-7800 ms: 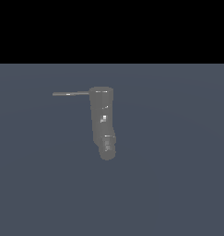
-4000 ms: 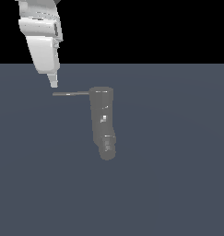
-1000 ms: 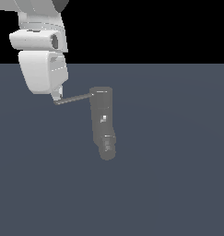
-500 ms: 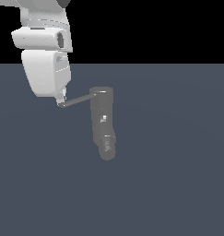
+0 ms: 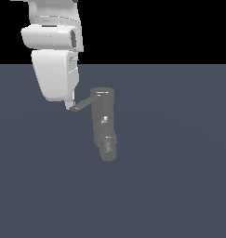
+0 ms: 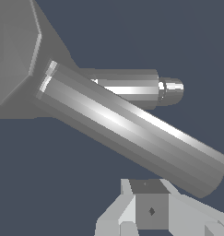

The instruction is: Turn on the faucet by rotating a designated handle.

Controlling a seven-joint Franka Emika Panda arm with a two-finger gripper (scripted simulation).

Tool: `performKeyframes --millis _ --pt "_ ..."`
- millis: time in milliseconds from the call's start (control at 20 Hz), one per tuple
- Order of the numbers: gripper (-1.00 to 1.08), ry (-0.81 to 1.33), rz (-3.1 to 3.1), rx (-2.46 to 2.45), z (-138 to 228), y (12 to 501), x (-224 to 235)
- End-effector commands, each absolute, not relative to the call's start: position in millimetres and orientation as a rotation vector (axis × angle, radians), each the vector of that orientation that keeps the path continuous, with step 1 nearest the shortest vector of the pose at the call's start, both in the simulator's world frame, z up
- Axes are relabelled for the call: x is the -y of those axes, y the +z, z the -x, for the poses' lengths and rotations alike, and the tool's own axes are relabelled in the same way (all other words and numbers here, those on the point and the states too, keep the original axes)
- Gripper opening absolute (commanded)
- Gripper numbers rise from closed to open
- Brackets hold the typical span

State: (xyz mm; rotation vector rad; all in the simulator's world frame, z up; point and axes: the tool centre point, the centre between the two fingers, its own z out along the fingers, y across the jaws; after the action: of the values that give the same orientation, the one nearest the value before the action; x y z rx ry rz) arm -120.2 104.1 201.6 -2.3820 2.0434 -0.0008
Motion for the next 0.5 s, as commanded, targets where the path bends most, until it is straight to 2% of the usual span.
performKeyframes --millis 0,450 --pt "-1.00 0.000 2.375 -2.055 126 202 -93" --pt "-1.00 0.000 2.376 -2.054 145 202 -68"
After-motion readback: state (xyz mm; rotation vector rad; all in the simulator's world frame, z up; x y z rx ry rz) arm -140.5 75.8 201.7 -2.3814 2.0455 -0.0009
